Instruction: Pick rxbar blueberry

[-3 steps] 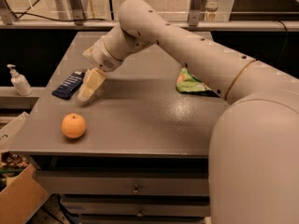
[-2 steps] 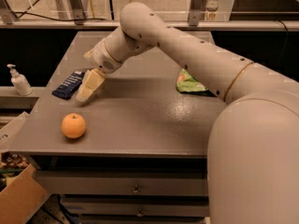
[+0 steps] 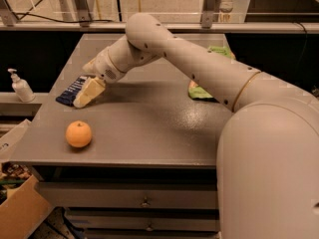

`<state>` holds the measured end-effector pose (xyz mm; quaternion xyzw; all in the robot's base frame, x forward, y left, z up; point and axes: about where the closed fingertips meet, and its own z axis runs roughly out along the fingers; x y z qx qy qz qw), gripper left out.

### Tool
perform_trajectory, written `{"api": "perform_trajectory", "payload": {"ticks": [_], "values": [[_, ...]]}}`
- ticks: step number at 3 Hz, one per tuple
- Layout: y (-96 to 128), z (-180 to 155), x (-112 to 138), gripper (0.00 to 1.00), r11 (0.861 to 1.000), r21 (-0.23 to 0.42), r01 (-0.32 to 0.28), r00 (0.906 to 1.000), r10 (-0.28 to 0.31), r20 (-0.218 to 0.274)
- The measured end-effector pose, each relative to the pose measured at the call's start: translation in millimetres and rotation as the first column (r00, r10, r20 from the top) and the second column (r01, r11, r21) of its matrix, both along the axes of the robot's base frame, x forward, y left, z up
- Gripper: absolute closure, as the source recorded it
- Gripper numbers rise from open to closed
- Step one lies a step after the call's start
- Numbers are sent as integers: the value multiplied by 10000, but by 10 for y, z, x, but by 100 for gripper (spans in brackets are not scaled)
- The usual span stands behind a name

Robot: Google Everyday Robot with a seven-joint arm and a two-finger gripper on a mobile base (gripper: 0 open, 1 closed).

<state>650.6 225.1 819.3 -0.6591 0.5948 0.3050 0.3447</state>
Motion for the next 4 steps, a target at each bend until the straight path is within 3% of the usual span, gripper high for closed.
{"api": "perform_trajectory", "payload": {"ticks": [3, 4], "values": [[-230, 59, -45, 88, 9971, -306, 690, 9976, -693, -85], [-371, 112, -75, 100, 9944, -447, 957, 9954, -959, -10]]}}
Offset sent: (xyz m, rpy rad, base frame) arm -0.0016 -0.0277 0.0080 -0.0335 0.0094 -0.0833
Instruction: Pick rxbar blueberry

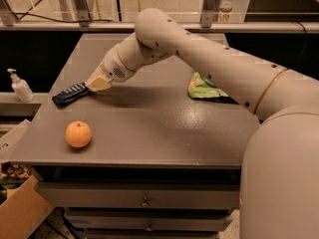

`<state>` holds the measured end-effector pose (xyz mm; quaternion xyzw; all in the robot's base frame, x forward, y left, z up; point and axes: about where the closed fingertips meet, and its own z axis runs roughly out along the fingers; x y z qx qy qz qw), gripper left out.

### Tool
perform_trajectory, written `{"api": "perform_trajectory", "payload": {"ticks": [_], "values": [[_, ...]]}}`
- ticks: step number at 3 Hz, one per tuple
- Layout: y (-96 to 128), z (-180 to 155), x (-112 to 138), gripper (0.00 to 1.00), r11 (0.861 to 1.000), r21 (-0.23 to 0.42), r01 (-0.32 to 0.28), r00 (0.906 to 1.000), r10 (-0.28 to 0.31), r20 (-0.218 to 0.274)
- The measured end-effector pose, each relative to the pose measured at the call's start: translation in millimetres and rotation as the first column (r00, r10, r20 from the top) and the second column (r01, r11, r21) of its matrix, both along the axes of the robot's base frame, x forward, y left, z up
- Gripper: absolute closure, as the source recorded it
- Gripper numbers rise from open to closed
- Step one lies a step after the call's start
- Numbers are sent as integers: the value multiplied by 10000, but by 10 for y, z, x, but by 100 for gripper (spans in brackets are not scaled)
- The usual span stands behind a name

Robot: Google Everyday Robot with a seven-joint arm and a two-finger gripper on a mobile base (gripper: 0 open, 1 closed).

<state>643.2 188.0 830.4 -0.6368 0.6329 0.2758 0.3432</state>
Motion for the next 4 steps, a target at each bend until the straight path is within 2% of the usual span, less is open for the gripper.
{"api": "perform_trajectory", "payload": {"ticks": [1, 2, 3, 4], "values": [[-121, 27, -31, 100, 9997, -94, 228, 9997, -227, 56], [-235, 149, -32, 100, 9987, 153, 483, 9982, -489, 345], [-371, 404, 7, 100, 9948, 654, 774, 9924, -832, 909], [-513, 722, 22, 100, 9843, 1450, 1008, 9804, -1230, 1538]]}}
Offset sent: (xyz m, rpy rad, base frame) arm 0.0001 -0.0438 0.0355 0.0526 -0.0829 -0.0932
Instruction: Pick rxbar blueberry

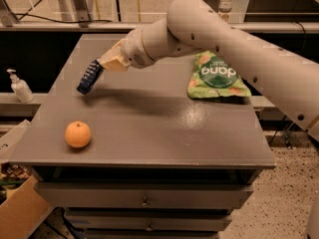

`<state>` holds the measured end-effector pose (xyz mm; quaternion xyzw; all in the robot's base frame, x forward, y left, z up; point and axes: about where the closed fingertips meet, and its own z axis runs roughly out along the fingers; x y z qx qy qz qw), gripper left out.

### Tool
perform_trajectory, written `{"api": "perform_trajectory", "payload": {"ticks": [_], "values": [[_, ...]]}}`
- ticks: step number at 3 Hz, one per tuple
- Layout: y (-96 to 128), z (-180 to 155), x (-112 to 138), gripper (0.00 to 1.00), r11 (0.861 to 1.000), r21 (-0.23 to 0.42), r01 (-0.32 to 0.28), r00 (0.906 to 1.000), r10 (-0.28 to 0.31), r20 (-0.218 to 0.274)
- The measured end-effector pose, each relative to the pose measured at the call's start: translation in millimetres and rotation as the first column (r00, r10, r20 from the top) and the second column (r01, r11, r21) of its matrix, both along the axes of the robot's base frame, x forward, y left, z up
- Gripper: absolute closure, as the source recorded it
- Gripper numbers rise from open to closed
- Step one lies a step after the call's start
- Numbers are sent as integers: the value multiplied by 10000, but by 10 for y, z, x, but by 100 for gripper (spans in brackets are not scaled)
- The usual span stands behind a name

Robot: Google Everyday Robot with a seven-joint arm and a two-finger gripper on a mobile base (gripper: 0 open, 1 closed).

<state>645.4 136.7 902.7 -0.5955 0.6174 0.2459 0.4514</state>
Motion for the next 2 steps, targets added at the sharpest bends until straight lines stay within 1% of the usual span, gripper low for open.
{"api": "perform_trajectory", "payload": {"ticks": [1, 2], "values": [[-87, 320, 27, 100, 9959, 874, 217, 9968, -283, 749], [-86, 319, 26, 100, 9959, 874, 216, 9968, -282, 749]]}}
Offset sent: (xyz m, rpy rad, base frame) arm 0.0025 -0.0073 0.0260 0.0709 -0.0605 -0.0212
